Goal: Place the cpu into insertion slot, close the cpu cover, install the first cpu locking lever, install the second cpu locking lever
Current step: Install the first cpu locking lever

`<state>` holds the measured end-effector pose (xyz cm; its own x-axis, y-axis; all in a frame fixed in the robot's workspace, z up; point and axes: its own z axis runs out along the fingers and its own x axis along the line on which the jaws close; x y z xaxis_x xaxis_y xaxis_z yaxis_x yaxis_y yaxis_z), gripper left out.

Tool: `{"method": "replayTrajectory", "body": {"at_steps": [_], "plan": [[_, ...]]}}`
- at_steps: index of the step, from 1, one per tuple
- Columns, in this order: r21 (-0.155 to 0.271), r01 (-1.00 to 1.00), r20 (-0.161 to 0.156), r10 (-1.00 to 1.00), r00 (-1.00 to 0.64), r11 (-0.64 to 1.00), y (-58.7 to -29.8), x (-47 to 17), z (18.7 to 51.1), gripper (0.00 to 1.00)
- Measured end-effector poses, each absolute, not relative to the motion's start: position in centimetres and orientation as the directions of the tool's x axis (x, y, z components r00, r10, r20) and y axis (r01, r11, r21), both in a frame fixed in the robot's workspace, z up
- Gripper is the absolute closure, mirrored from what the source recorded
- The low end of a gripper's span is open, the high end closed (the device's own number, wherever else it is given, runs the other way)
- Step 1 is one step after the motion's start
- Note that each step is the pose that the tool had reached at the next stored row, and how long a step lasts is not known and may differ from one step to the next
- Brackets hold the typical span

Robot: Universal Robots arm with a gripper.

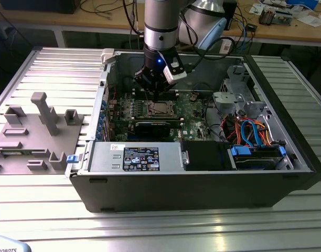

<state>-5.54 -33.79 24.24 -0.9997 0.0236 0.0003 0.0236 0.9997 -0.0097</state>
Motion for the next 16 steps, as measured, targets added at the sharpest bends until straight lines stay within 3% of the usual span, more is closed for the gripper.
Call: {"method": "replayTrajectory", "body": {"at_steps": [16], "plan": [[-0.009,0.031,0.000,0.031,-1.000,0.999,-33.62,-6.42,24.32,0.89]]}}
